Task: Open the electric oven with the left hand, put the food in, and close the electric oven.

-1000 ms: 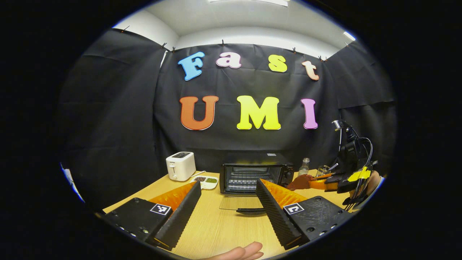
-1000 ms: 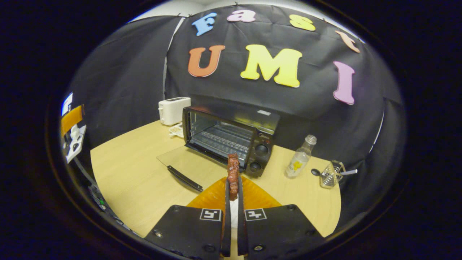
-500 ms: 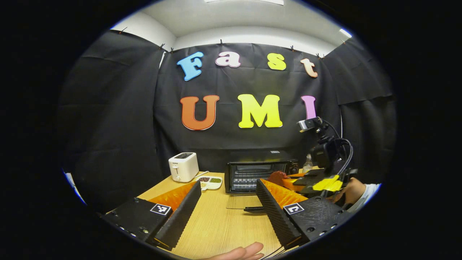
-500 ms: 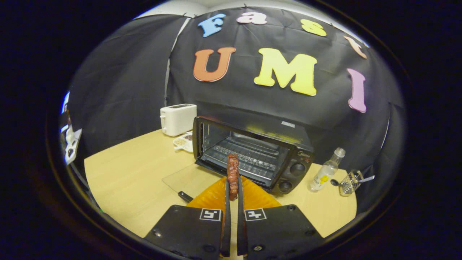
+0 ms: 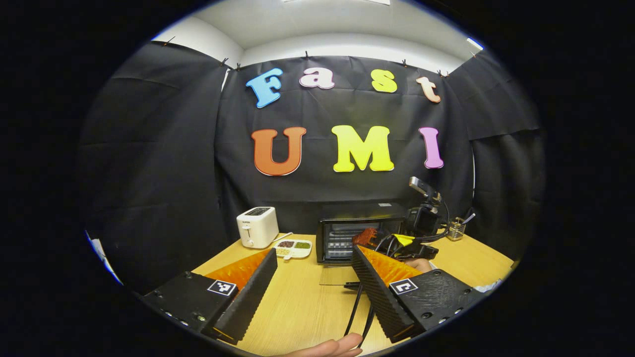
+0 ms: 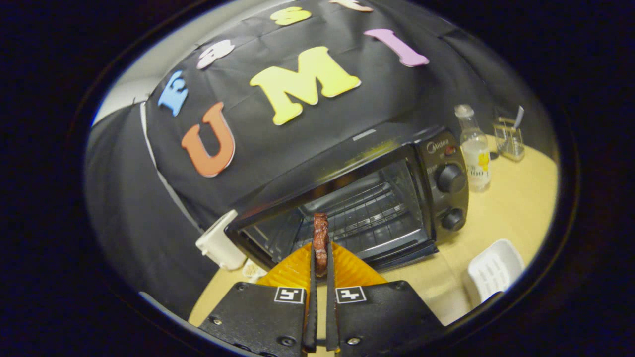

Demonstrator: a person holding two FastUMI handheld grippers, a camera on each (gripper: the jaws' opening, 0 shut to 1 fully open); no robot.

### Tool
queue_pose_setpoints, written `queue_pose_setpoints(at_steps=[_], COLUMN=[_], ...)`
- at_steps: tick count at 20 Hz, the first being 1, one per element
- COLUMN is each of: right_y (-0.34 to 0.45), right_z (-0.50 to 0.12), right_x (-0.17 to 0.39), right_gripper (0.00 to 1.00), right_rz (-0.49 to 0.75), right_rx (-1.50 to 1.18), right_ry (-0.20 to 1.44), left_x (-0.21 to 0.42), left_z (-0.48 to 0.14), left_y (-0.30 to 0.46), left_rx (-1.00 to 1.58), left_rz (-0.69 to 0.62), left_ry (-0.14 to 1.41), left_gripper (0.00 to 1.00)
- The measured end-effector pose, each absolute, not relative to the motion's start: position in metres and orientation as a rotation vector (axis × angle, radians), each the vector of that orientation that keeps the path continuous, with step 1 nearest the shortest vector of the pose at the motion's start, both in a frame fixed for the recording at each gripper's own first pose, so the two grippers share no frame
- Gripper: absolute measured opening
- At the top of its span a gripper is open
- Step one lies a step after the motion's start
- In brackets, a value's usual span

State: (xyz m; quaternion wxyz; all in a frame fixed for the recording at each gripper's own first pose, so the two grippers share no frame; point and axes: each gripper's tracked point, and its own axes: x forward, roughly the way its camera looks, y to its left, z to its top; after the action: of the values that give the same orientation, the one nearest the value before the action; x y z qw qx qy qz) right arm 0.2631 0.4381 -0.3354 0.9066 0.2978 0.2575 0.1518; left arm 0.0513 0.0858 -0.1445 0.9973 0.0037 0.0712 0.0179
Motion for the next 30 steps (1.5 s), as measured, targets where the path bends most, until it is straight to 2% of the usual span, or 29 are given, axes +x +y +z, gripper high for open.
queue_pose_setpoints(at_steps=[7,10,11,12,14,15,16,18,22,23,24,28,30], right_y=[0.453,0.447,0.444,0.444,0.432,0.429,0.425,0.423,0.418,0.415,0.411,0.368,0.347], right_z=[-0.383,-0.387,-0.388,-0.386,-0.381,-0.381,-0.375,-0.373,-0.364,-0.358,-0.354,-0.326,-0.303], right_x=[0.319,0.326,0.328,0.328,0.328,0.325,0.321,0.305,0.264,0.254,0.243,0.211,0.199], right_gripper=[0.11,0.14,0.09,0.22,0.29,0.28,0.48,0.61,0.64,0.60,0.65,0.67,0.74], right_rz=[0.190,0.163,0.156,0.159,0.140,0.139,0.156,0.196,0.281,0.297,0.303,0.300,0.318], right_rx=[0.894,0.839,0.803,0.777,0.703,0.649,0.601,0.507,0.422,0.418,0.395,0.260,0.250], right_ry=[0.592,0.571,0.561,0.547,0.514,0.504,0.491,0.505,0.524,0.526,0.533,0.466,0.420], left_x=[0.057,0.062,0.064,0.065,0.065,0.062,0.061,0.060,0.056,0.056,0.055,0.056,0.058], left_z=[-0.163,-0.170,-0.172,-0.173,-0.177,-0.178,-0.179,-0.178,-0.179,-0.181,-0.187,-0.212,-0.220], left_y=[0.112,0.118,0.120,0.127,0.135,0.135,0.134,0.133,0.128,0.122,0.118,0.113,0.103], left_rx=[-0.013,-0.025,-0.029,-0.031,-0.034,-0.043,-0.055,-0.076,-0.082,-0.083,-0.078,-0.066,-0.059], left_rz=[0.082,0.092,0.099,0.124,0.152,0.149,0.145,0.135,0.111,0.093,0.081,0.078,0.046], left_ry=[0.181,0.201,0.207,0.208,0.214,0.221,0.222,0.212,0.210,0.212,0.226,0.294,0.314], left_gripper=[0.96,0.96,0.96,0.96,0.96,0.96,0.96,0.96,0.96,0.96,0.96,0.96,0.96])
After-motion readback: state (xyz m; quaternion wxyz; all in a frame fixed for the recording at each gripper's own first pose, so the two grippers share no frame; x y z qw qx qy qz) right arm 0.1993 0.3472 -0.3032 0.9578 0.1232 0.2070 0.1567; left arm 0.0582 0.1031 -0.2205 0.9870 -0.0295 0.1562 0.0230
